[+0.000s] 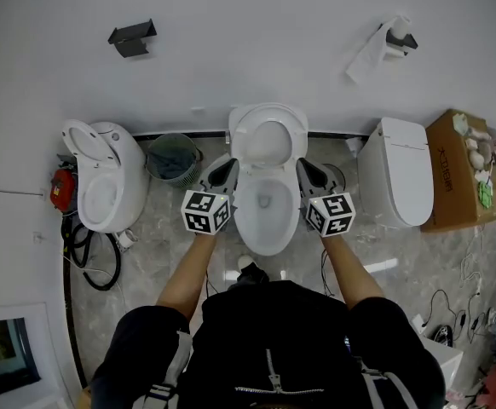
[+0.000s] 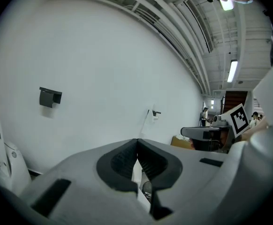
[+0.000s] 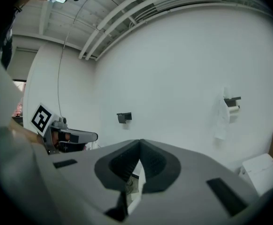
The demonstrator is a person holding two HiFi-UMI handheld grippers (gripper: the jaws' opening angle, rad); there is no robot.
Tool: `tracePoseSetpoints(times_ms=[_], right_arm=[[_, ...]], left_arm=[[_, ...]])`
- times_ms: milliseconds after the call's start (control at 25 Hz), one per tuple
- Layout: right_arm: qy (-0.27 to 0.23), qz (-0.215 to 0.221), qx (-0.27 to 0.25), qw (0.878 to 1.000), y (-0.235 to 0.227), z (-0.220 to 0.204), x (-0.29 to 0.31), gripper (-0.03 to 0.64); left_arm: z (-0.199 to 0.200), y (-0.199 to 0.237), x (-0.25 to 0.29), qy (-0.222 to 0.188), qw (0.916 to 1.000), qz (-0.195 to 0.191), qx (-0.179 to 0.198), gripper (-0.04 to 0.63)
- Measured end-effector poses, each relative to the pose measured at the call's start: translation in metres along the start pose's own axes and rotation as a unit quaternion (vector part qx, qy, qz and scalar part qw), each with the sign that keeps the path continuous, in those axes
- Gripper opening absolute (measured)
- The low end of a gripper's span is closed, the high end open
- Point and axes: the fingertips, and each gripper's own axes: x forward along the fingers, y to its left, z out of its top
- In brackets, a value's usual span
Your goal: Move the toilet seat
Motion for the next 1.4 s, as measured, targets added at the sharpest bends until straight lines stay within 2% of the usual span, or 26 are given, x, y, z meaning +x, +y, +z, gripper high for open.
tracePoseSetpoints(times_ms=[240, 480, 760, 1120, 1400], right_arm=[[-0.006, 0.003, -0.011, 1.0, 0.008, 0.005, -0.048, 0.002], [-0.008, 0.009, -0.016, 1.0, 0.02, -0.001, -0.112, 0.002], [-0.011, 0.007, -0.023, 1.0, 0.033, -0.017, -0.173, 0.0], [-0.016, 0.013, -0.012, 1.0, 0.038, -0.025, -0.208, 0.0], [-0.02, 0.014, -0.011, 1.0, 0.041, -0.024, -0.219, 0.0]], left_arm=[[0.006, -0.042, -0.028, -0.007, 0.9998, 0.006, 0.015, 0.003], [-0.01, -0.089, -0.068, -0.005, 0.9997, 0.021, 0.011, 0.003], [-0.027, -0.142, -0.11, -0.006, 0.999, 0.027, 0.036, 0.003], [-0.03, -0.176, -0.132, -0.013, 0.9984, 0.031, 0.045, 0.003], [-0.033, -0.182, -0.139, -0.013, 0.9984, 0.034, 0.043, 0.003]])
